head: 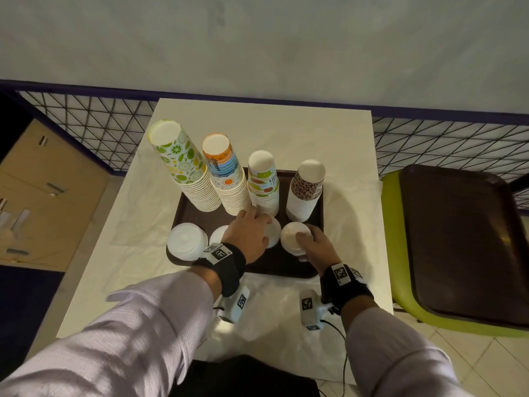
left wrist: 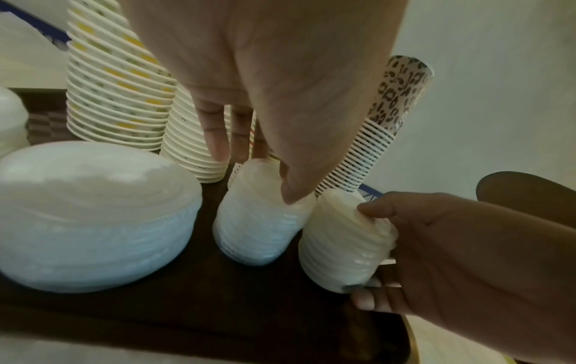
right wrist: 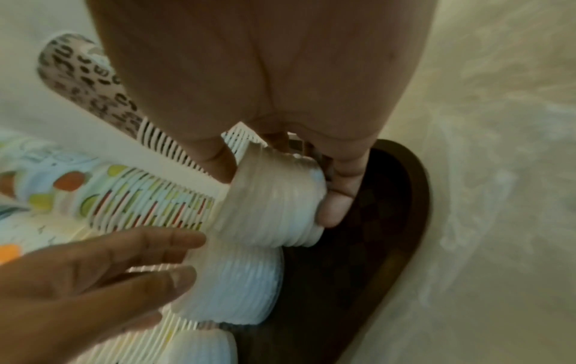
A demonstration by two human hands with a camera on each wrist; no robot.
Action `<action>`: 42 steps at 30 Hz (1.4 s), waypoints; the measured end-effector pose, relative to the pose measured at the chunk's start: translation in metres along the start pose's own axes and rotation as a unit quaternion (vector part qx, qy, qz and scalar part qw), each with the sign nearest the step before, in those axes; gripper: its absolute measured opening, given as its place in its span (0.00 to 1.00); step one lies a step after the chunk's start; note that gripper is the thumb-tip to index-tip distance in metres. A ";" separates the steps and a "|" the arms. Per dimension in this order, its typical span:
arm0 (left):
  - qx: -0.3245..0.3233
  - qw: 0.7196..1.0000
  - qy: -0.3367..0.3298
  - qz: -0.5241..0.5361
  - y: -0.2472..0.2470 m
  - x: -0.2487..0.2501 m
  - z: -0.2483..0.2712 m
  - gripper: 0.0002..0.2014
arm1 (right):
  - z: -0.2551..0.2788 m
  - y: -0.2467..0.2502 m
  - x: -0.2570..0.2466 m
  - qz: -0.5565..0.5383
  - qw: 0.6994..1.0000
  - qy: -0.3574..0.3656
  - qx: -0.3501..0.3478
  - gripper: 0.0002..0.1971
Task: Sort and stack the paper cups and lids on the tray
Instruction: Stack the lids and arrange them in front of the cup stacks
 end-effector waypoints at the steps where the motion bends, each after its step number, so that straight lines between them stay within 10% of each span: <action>1: 0.001 1.000 0.000 0.001 0.000 0.000 0.000 0.26 | 0.000 0.002 -0.003 0.035 0.999 0.011 0.009 0.28; 24: -0.002 0.999 0.015 0.048 -0.004 -0.001 -0.004 0.34 | 0.029 -0.006 -0.018 0.210 0.948 0.184 0.151 0.35; 42: -0.014 0.996 0.035 0.082 -0.002 -0.005 -0.004 0.34 | 0.027 -0.005 -0.014 0.273 0.932 0.181 0.157 0.38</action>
Point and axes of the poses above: each hand's wrist, its own z-axis away from the middle knuckle, its own y-axis out of the back of the hand, x = y × z, the point moved 7 cm from there along -z, towards the middle knuckle, and after that the axes turned 3 degrees about x, right-handed, at the moved point
